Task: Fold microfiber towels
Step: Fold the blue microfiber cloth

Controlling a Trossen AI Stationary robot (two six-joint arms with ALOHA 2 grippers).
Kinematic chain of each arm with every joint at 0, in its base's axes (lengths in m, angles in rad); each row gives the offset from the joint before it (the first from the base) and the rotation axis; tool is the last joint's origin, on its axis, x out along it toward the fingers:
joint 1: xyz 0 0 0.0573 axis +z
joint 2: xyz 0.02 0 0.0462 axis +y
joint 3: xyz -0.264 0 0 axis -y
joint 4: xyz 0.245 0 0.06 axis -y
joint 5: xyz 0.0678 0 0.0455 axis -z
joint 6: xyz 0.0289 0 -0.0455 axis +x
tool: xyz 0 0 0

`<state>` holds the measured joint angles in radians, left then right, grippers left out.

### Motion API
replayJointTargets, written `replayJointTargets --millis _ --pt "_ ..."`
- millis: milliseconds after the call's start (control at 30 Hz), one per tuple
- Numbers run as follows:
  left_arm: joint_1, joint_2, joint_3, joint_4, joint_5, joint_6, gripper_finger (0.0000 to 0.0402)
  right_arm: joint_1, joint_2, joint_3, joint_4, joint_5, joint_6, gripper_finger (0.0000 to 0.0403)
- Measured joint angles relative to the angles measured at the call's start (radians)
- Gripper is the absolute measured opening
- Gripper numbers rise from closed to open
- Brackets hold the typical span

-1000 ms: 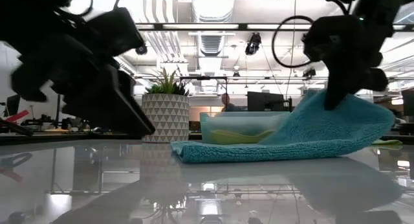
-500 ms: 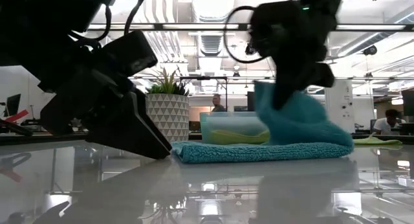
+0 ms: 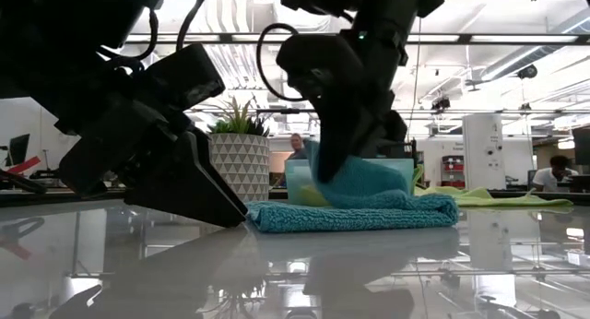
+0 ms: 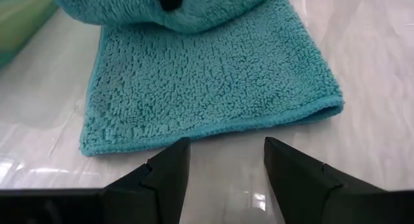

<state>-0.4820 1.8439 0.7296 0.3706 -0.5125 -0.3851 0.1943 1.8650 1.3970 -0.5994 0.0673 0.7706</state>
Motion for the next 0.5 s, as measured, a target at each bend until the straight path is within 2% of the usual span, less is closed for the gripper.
replayJointTargets --millis 167,400,500 --pt "0.0 0.0 -0.001 0.003 -0.001 0.003 0.0185 -0.001 0.002 0.003 0.006 0.0 -0.005 0.0042" --pt "0.0 0.001 -0.004 0.014 -0.007 0.01 0.0185 0.0 0.002 0.002 0.082 0.0 -0.03 0.0124" --pt "0.0 0.001 -0.005 0.014 -0.008 0.01 0.0185 0.005 0.002 0.002 0.135 -0.038 -0.072 0.0153"
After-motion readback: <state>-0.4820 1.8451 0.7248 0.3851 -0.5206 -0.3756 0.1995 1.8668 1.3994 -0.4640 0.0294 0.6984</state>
